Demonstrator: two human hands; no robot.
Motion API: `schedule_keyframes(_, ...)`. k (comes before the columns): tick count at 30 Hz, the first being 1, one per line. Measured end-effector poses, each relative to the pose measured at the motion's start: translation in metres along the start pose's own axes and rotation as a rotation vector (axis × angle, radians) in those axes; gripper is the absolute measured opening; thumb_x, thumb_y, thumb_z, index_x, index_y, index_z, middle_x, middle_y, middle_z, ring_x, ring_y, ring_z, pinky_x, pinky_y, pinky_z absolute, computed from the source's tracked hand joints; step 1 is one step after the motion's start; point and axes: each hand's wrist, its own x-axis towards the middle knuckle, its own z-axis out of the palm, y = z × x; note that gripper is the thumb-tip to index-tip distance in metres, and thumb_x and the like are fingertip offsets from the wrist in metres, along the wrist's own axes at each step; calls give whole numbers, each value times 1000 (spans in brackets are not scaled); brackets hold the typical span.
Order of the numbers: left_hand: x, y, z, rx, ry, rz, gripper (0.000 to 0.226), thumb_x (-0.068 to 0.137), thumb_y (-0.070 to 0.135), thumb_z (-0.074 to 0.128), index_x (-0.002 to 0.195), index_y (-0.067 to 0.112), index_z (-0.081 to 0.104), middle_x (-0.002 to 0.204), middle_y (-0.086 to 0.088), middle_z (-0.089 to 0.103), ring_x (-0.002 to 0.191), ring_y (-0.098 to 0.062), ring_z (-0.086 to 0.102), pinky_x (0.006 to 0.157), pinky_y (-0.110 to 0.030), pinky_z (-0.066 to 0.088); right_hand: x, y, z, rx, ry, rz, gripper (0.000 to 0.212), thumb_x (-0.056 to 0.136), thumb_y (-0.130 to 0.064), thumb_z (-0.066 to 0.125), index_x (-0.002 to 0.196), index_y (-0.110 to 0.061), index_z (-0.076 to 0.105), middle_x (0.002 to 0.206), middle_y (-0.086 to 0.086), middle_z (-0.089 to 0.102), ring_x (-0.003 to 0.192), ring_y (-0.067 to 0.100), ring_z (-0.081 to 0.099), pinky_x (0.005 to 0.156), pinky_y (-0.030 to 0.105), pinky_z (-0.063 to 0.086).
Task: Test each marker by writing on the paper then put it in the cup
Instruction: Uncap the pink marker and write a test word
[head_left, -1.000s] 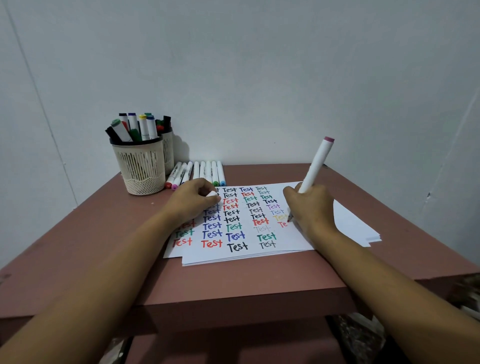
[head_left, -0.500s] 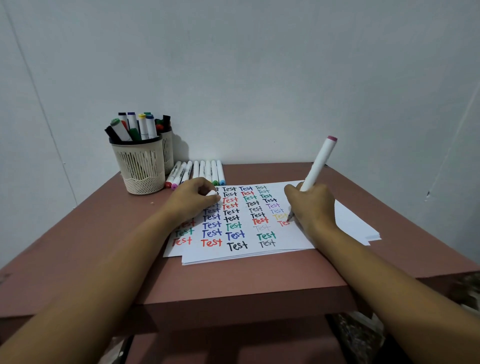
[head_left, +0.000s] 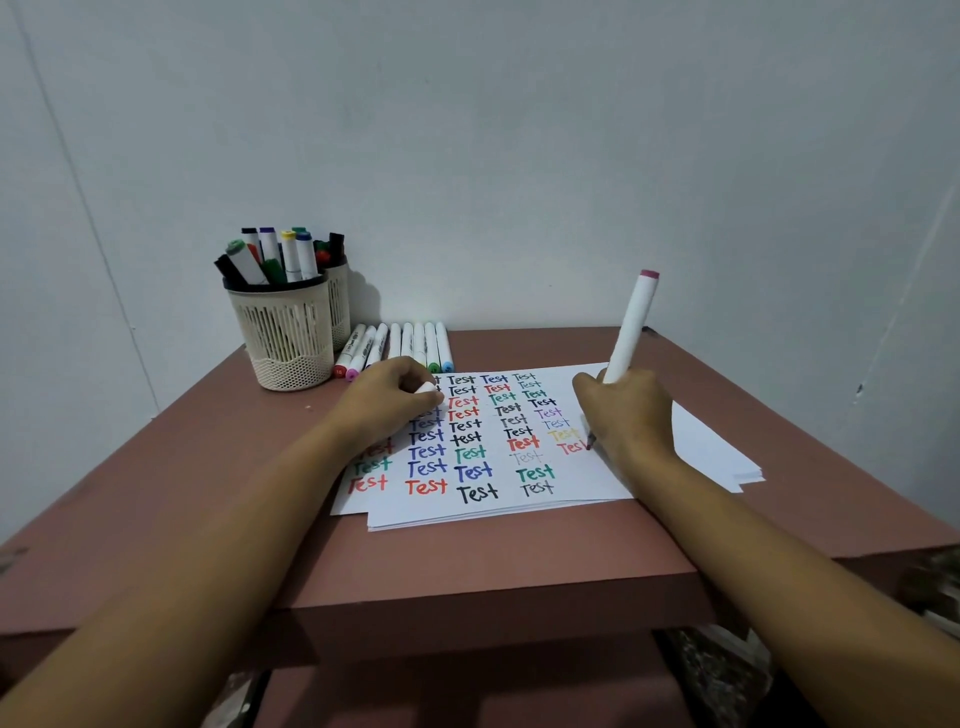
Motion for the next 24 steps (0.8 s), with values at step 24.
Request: schedule_keyframes(24, -4, 13, -1, -195, 31, 50, 27, 98, 21, 44, 117, 8, 59, 80, 6, 62, 67, -8, 56, 62, -20, 46, 11, -11, -7, 456, -80, 159, 33, 88, -35, 65, 73, -13, 46, 40, -3, 49, 34, 7, 41, 40, 19, 32)
